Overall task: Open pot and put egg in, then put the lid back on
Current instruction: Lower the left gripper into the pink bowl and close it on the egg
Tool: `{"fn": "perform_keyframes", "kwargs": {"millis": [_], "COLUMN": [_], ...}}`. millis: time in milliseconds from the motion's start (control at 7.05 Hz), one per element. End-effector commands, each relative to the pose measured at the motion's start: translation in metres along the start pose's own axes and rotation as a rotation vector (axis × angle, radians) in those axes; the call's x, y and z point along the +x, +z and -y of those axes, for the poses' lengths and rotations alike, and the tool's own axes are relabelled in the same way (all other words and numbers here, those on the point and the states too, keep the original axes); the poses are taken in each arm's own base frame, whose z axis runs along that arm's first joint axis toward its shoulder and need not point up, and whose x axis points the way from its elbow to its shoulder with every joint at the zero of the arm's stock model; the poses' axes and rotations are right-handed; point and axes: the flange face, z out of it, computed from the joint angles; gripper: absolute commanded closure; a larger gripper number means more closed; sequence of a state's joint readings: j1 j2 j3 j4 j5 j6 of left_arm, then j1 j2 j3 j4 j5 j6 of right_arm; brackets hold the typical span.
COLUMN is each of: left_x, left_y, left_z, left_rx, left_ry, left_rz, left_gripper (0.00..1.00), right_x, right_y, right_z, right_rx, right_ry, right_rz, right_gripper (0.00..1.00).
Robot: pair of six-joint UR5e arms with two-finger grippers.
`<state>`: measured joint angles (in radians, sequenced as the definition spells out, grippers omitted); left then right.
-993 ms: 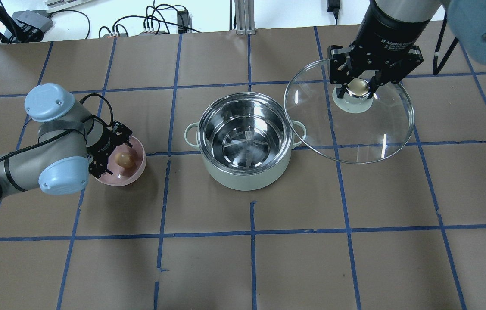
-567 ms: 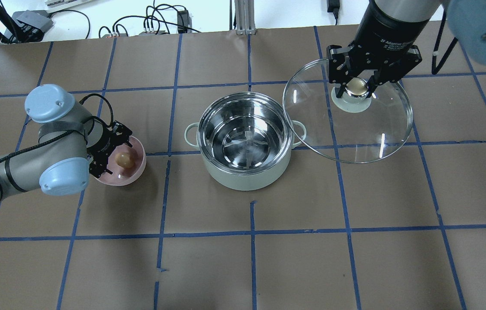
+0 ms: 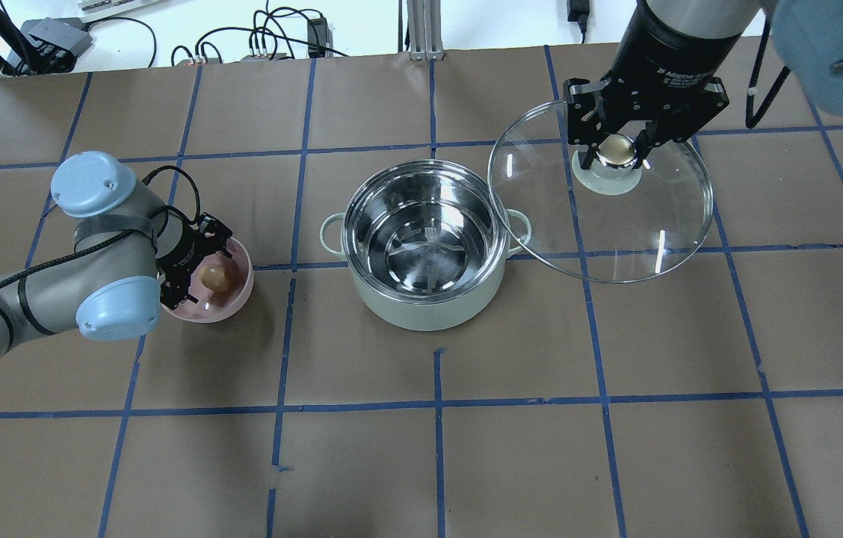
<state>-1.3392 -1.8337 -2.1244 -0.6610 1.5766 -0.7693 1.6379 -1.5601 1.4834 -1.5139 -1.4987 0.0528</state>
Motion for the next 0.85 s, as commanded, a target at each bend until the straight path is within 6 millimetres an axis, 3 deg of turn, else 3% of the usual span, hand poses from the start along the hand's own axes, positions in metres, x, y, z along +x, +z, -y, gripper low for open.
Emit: {"fn": "perform_keyframes", "kwargs": {"millis": [0, 284, 709], "left_x": [-0.0032, -0.0017, -0.0021], "left_y": [0.0058, 0.0055, 0.0058], "left_z": [-0.0024, -0.0035, -0.0032], "left_rx": [-0.006, -0.014, -0.018], "left_ry": [0.028, 0.028, 0.024], "left_rz": [0.015, 0.007, 0.007], "left_gripper": [0.11, 0.24, 0.61], "right_x": [-0.0002, -0.0002, -0.0001], "right_y": [0.0, -0.0002, -0.0002], "right_z": [-0.0001, 0.0001, 0.0001], "right_rx": [0.0, 0.002, 0.002], "right_ry": [-0.004, -0.004, -0.006], "right_rz": [0.0, 0.0, -0.001], "right_gripper": [0.97, 0.97, 0.97]}}
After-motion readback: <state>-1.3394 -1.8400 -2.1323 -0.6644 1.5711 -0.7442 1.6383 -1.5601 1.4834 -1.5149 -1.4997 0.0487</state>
